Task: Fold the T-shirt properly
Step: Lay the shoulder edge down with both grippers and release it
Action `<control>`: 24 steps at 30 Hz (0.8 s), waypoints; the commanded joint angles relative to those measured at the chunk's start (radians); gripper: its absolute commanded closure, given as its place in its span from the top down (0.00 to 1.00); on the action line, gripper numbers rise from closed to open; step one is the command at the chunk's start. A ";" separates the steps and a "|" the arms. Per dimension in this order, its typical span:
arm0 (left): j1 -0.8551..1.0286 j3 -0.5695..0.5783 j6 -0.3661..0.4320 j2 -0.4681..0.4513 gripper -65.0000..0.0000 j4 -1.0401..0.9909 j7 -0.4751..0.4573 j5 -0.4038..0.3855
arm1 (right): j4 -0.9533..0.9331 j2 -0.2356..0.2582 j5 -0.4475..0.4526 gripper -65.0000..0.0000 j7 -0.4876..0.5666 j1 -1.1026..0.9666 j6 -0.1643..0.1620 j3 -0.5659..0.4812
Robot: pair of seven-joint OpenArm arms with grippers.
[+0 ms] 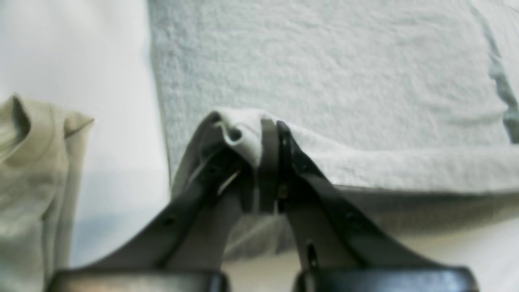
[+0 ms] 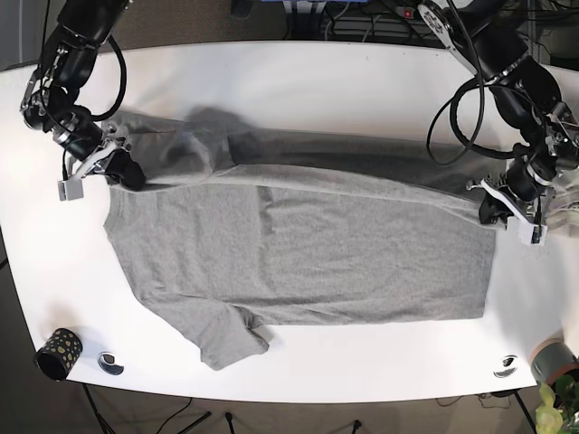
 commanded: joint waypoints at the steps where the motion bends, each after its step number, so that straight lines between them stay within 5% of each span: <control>1: -0.056 0.001 -0.001 -0.024 0.00 -0.056 -0.023 0.001 | -0.019 0.025 0.023 0.00 0.021 0.043 0.008 -0.008; 5: -0.104 0.004 -0.001 -0.058 0.00 -0.154 -0.066 0.003 | -0.067 0.025 -0.003 0.01 0.023 0.086 0.005 -0.013; 13: -0.130 0.131 -0.001 -0.127 0.07 -0.306 -0.169 0.003 | -0.079 -0.008 -0.293 0.04 0.023 0.189 0.009 -0.014; 20: -0.118 0.194 -0.001 -0.158 0.61 -0.297 -0.192 0.003 | -0.044 0.003 -0.421 0.52 0.023 0.192 0.009 -0.003; 24: -0.076 0.194 -0.001 -0.192 0.65 -0.283 -0.193 0.000 | 0.025 0.020 -0.420 0.65 0.023 0.127 0.008 0.021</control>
